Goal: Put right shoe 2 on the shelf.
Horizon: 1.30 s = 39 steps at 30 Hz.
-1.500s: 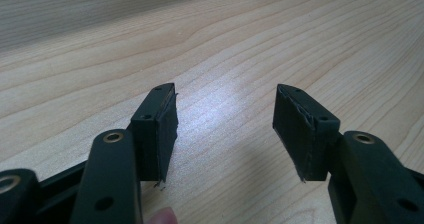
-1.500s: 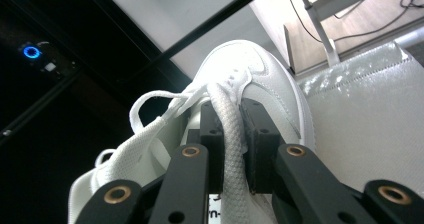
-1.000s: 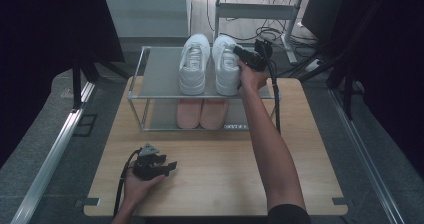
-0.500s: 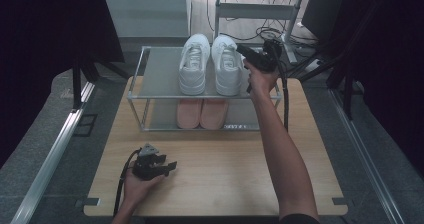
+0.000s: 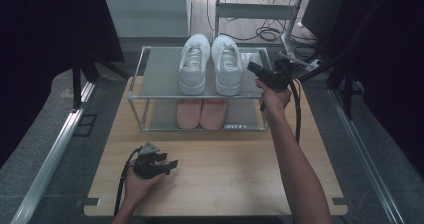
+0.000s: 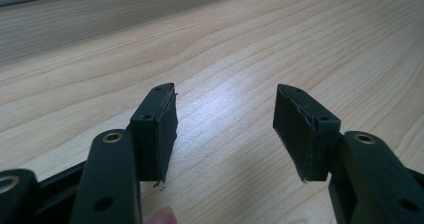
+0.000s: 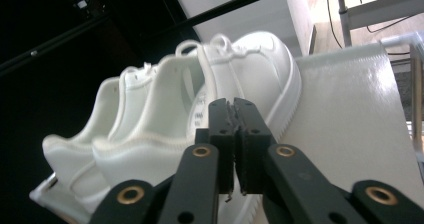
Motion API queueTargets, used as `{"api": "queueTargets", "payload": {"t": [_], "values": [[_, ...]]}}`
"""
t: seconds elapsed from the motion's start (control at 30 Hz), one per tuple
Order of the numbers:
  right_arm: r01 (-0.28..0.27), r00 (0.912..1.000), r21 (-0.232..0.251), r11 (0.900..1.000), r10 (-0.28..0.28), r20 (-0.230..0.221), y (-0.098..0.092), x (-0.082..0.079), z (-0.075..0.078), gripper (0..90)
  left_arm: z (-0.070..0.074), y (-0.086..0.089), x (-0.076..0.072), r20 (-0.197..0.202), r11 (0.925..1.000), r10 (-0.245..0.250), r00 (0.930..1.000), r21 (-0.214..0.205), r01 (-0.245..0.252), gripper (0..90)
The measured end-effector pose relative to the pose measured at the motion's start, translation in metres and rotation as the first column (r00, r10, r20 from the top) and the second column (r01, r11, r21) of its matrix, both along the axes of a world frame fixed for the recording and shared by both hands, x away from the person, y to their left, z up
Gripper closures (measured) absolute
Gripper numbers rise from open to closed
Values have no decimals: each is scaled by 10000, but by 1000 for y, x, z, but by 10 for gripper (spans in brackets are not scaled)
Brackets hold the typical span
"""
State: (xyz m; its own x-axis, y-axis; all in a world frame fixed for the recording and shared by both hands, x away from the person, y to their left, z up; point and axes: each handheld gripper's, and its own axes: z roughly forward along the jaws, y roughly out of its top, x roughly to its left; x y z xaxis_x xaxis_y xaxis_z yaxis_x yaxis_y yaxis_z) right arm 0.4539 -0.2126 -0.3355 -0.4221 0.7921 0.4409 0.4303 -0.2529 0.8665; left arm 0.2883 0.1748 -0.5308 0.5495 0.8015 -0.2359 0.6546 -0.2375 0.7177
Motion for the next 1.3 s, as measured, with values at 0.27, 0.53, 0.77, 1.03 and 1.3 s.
{"api": "queueTargets", "payload": {"t": [0.27,0.53,0.77,1.03,1.3], "values": [[-422,9989,-288,9987,415,-234,-1,-11,-21,895,-2,0,-3,-25,10000,-43,10000,89,43,433],[-654,9973,-727,9952,628,-373,13,-14,-33,898,-2,3,-6,-26,10000,-14,10000,86,14,432],[-640,9975,-578,9963,622,-329,16,-16,-32,899,-1,5,-8,-12,10000,81,10000,42,-81,432],[-878,9952,-208,9959,869,-444,24,-15,-33,899,-2,4,-6,0,10000,24,10000,54,-24,433],[-940,9941,212,9953,950,-528,28,-16,-35,899,-3,4,-5,-42,10000,-10,10000,53,10,433]]}}
